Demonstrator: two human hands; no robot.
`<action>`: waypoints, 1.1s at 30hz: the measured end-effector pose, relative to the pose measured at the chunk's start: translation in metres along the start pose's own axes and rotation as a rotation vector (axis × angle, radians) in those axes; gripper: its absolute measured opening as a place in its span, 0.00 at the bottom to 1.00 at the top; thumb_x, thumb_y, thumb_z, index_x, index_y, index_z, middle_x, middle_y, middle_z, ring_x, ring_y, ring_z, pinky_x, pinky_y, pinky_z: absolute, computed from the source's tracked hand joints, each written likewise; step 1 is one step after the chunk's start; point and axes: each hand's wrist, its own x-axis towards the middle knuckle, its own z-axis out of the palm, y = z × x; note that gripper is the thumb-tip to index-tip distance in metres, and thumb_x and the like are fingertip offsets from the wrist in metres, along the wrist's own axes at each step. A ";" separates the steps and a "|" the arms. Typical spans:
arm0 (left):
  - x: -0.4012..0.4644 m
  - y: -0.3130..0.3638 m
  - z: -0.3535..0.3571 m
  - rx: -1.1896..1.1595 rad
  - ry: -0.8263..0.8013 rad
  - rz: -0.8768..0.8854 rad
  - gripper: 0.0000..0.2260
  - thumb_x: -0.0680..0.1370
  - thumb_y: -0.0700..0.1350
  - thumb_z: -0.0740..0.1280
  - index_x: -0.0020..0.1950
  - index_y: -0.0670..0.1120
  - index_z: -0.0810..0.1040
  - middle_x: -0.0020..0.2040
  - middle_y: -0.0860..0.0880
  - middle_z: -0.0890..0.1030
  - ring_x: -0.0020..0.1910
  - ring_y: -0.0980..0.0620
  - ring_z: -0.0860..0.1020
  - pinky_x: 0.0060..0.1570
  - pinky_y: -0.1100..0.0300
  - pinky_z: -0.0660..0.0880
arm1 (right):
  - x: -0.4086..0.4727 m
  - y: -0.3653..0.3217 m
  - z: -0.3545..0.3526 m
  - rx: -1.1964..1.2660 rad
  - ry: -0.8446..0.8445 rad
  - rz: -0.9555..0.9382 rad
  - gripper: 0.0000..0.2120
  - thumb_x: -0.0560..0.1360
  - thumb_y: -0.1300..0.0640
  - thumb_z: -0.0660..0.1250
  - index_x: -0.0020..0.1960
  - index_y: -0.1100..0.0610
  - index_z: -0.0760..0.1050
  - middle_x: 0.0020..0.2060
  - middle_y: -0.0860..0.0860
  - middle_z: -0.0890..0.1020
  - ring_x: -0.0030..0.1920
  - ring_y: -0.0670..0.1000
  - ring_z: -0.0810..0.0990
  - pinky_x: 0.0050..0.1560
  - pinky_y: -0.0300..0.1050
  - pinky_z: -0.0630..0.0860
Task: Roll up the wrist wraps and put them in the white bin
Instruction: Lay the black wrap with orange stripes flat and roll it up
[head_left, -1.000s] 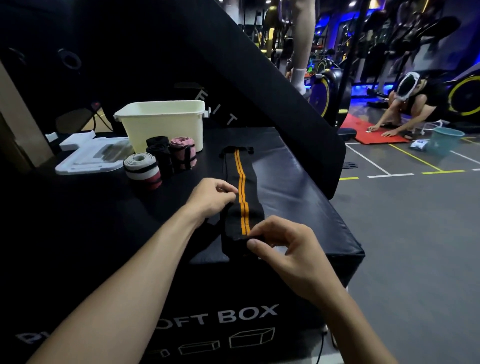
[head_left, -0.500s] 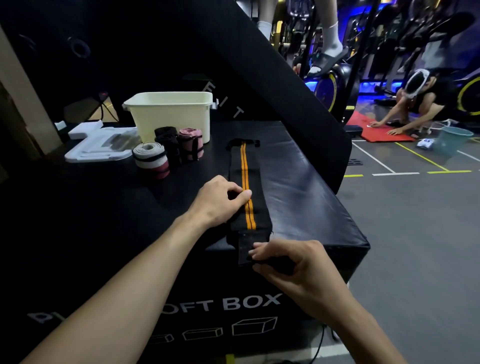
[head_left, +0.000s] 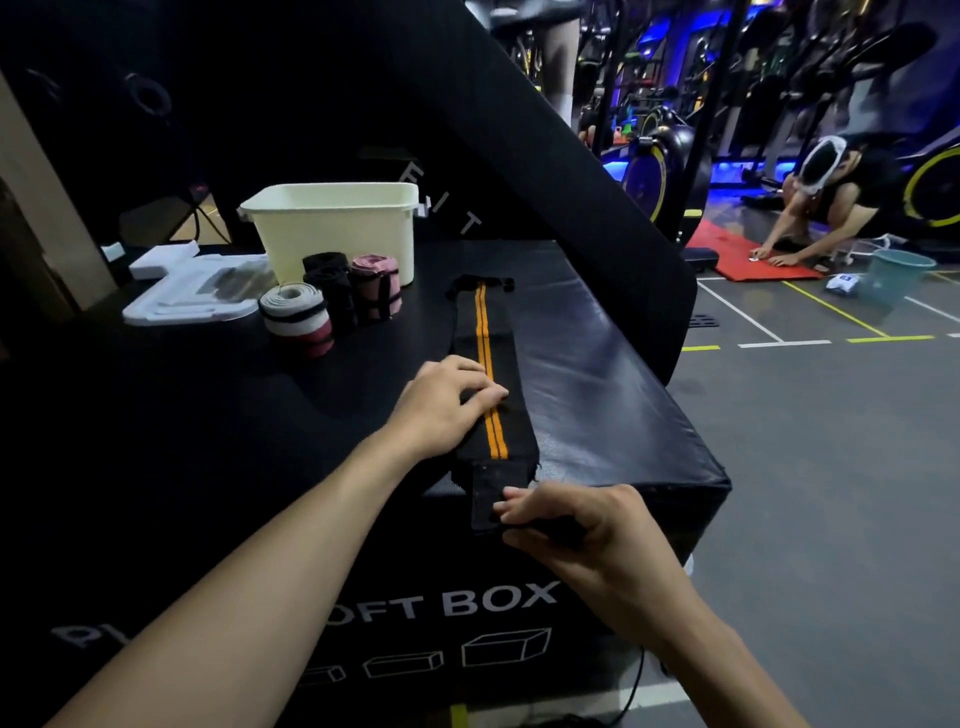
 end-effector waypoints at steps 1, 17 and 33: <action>0.003 -0.001 -0.001 -0.017 -0.026 -0.019 0.10 0.78 0.61 0.67 0.54 0.62 0.85 0.62 0.59 0.76 0.68 0.51 0.72 0.70 0.44 0.70 | 0.000 0.000 0.000 -0.001 0.003 0.001 0.05 0.73 0.61 0.78 0.48 0.55 0.85 0.49 0.43 0.88 0.57 0.40 0.84 0.57 0.39 0.81; 0.044 0.012 -0.032 0.030 -0.273 -0.593 0.40 0.63 0.63 0.83 0.64 0.37 0.79 0.59 0.40 0.83 0.59 0.42 0.82 0.49 0.57 0.75 | 0.003 0.003 -0.007 0.016 -0.037 -0.007 0.05 0.74 0.60 0.77 0.48 0.54 0.85 0.50 0.42 0.87 0.59 0.40 0.83 0.58 0.37 0.79; -0.016 0.008 -0.027 -0.167 0.264 -0.217 0.10 0.75 0.44 0.75 0.55 0.52 0.82 0.41 0.58 0.85 0.42 0.62 0.81 0.48 0.63 0.78 | 0.021 0.011 0.006 -0.077 0.127 0.003 0.08 0.71 0.64 0.78 0.47 0.53 0.85 0.48 0.42 0.88 0.52 0.38 0.85 0.53 0.42 0.82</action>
